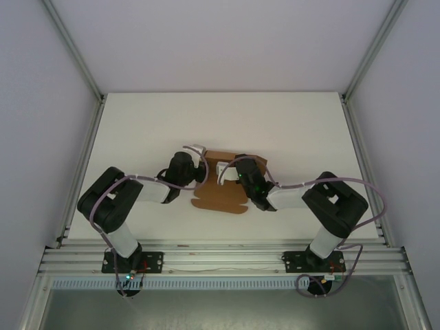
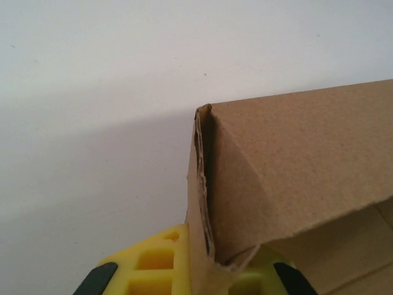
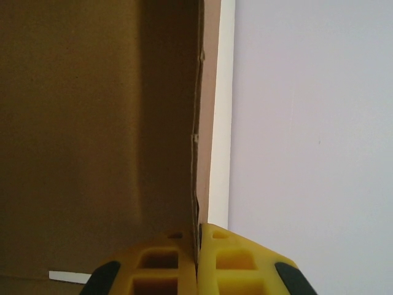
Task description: Assemble paper box
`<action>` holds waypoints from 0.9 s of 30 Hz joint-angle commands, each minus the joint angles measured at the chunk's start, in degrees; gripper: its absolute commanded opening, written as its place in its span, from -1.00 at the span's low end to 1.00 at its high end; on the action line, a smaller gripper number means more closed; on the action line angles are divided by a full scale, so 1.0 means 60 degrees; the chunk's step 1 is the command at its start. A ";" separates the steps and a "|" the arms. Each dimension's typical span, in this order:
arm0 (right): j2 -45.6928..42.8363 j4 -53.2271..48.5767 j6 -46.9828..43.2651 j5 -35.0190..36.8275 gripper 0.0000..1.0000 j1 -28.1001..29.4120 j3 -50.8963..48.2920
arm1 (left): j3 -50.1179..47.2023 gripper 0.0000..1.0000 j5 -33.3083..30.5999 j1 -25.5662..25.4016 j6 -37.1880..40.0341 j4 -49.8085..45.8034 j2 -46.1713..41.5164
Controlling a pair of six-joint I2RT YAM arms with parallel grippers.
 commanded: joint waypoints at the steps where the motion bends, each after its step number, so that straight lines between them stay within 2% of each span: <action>1: -0.0163 -0.0808 0.0413 -0.0056 -1.00 0.0058 0.0109 | 0.0302 -0.94 -0.1104 -0.0218 -0.0105 0.0483 0.0364; 6: -0.0092 -0.0843 0.0626 0.0043 -1.00 0.0072 0.0150 | 0.0711 -1.00 -0.2381 -0.0551 -0.0452 0.0119 0.0746; 12: -0.0050 -0.1167 0.1290 0.0340 -1.00 0.0144 0.0360 | 0.1232 -1.00 -0.4908 -0.1212 -0.1057 -0.0369 0.1212; 17: 0.0041 -0.1391 0.1550 0.0607 -1.00 0.0147 0.0397 | 0.1667 -1.00 -0.6171 -0.1325 -0.1950 -0.1034 0.1693; 20: 0.0053 -0.1381 0.1672 0.0746 -1.00 0.0152 0.0430 | 0.1807 -1.00 -0.6949 -0.1483 -0.1994 -0.1452 0.1715; 22: 0.0100 -0.1405 0.1764 0.0833 -1.00 0.0145 0.0494 | 0.1921 -1.00 -0.6779 -0.1487 -0.2010 -0.1816 0.1682; 25: 0.0154 -0.1438 0.1784 0.0814 -1.00 0.0145 0.0522 | 0.1622 -1.00 -0.5757 -0.1473 -0.1776 -0.1453 0.1498; 27: 0.0184 -0.1448 0.1795 0.0795 -1.00 0.0138 0.0536 | 0.1440 -0.64 -0.5078 -0.1473 -0.1562 -0.1233 0.1337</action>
